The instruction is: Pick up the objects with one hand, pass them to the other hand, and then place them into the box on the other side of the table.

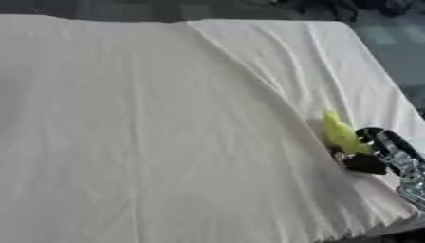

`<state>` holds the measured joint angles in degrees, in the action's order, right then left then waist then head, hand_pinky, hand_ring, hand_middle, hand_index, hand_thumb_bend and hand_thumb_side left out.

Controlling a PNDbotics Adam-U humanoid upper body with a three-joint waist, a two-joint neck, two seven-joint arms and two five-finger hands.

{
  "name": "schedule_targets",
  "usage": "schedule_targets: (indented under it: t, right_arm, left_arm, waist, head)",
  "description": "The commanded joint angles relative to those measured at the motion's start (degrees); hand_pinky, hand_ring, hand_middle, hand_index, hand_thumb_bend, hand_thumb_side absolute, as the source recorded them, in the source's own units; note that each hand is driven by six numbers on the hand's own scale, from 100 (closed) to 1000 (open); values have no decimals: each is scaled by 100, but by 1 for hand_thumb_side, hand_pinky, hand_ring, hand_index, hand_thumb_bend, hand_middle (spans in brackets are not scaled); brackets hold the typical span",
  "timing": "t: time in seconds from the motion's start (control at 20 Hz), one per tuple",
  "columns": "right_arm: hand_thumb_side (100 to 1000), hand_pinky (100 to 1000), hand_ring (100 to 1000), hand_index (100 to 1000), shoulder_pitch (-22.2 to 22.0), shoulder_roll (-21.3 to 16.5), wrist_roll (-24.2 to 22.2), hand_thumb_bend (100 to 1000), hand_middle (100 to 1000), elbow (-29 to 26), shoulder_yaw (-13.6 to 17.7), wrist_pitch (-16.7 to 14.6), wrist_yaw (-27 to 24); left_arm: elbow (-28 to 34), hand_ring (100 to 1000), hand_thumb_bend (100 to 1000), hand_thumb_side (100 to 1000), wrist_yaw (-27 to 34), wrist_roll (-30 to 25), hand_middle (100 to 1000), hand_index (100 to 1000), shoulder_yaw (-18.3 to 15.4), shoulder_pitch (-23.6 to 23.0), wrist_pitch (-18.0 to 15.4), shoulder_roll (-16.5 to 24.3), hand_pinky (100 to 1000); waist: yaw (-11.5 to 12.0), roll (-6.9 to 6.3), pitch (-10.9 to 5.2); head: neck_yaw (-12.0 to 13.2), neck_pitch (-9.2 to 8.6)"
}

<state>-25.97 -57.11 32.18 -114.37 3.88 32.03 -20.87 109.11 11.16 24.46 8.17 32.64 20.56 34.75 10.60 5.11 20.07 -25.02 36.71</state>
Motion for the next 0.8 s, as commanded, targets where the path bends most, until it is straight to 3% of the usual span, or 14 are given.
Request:
schedule_targets:
  t: [0.05, 0.3, 0.8]
  right_arm:
    - [168, 642, 578, 701, -4, -69, 1979, 162, 569, -22, 157, 1993, 103]
    - [113, 646, 592, 642, -4, -98, 1979, 100, 515, -22, 366, 1993, 212]
    - [100, 639, 574, 609, 56, -215, 1979, 100, 514, -22, 615, 1993, 386]
  left_arm:
    - [82, 783, 116, 812, 12, 12, 715, 819, -127, 20, 0, 136, 891]
    - [72, 781, 119, 810, 21, 3, 715, 818, -124, -1, -7, 137, 892]
    - [53, 778, 119, 804, 33, -7, 714, 817, -134, -50, -22, 144, 893]
  waist:
    - [-33, -21, -111]
    - [-89, -9, -170]
    - [-166, -24, -290]
  head:
    - [27, 44]
    - [52, 90]
    - [104, 190]
